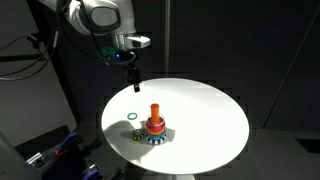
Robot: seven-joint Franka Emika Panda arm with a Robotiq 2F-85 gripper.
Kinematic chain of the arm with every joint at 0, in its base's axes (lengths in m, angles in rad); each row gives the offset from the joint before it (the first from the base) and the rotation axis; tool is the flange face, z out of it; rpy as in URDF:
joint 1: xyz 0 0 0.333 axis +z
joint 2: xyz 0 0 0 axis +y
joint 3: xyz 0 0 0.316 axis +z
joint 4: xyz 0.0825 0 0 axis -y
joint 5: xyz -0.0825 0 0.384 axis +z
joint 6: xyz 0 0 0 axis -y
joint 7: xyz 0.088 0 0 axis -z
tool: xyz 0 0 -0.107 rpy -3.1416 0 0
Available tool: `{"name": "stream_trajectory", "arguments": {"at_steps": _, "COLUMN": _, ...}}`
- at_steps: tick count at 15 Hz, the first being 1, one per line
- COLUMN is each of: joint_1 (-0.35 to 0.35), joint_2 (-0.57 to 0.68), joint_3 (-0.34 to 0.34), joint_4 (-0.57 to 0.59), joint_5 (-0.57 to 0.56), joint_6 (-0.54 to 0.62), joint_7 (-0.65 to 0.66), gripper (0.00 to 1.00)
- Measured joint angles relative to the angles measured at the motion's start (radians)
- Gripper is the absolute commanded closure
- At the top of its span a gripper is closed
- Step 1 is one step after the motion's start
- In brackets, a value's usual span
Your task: Take a ring off of the ring toss toy
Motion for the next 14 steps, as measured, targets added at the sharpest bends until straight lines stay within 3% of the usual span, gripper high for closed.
{"name": "stream_trajectory", "arguments": {"at_steps": 10, "joint_1": -0.007, "joint_2": 0.022, "joint_3": -0.008, "joint_4": -0.010, "joint_5": -0.010, "joint_6": 0.028, "joint_7": 0.008, "gripper": 0.00}}
{"name": "stream_trajectory", "arguments": {"at_steps": 14, "joint_1": -0.010, "joint_2": 0.048, "joint_3": -0.037, "joint_4": -0.021, "joint_5": -0.009, "joint_6": 0.110, "joint_7": 0.008, "gripper": 0.00}}
